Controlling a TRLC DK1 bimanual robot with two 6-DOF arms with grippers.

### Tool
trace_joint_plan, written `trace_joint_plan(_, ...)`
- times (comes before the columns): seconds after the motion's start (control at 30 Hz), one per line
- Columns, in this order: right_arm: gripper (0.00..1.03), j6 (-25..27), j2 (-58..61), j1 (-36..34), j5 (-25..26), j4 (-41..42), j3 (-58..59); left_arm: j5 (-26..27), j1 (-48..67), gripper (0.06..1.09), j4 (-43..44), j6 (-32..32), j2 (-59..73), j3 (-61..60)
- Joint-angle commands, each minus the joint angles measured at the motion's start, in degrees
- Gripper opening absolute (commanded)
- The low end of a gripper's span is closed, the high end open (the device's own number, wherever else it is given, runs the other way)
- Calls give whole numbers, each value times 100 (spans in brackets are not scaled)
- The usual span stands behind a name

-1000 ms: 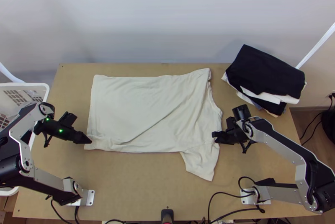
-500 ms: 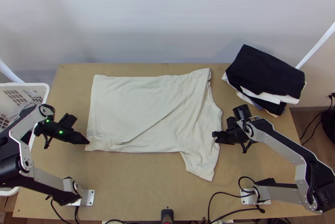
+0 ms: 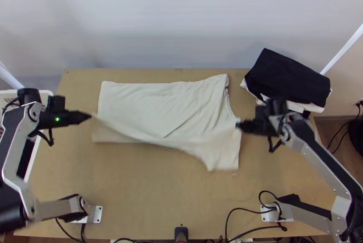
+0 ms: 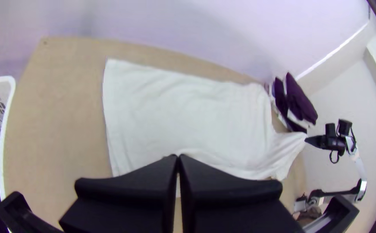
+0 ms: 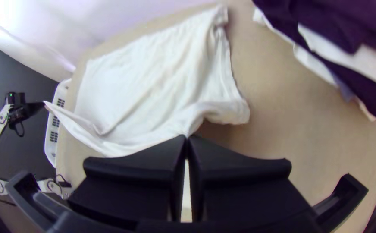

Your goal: Fold the t-shirt

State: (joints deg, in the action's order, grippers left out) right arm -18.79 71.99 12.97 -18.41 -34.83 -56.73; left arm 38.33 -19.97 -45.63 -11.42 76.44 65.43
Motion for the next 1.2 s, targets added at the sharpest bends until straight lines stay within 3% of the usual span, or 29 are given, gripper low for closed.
trace_joint_plan(0.0, 3, 7, 35, -102, 75, -121, -1086, -62, 239, 9, 528, 1353, -517, 330)
trace_joint_plan(0.1, 3, 50, 325, -137, 312, -411, -2149, -572, 423, 9, 1302, 2144, -894, 567)
trace_joint_plan(0.3, 3, 182, 940, -322, 514, -885, -4057, -1635, 502, 9, 2866, 2803, -1510, 831)
trace_joint_plan(0.37, 3, 305, 1107, -357, 708, -947, -4645, -1961, 494, 9, 2963, 2926, -1518, 1148)
trace_joint_plan(0.5, 3, 516, 1248, -453, 831, -964, -5691, -2259, 133, 9, 3121, 3831, -1448, 1983)
trace_joint_plan(0.7, 3, 534, 1151, -550, 796, -1070, -7370, -2382, -78, 9, 3156, 3990, -1703, 3020)
trace_joint_plan(0.97, 3, 595, -493, -471, 488, -1114, -7256, -2716, -535, 9, 3385, 3902, -2758, 3204)
trace_joint_plan(1.17, 3, 833, -1802, -225, 453, -1922, -6684, -2708, -772, 9, 3543, 3621, -3751, 2774)
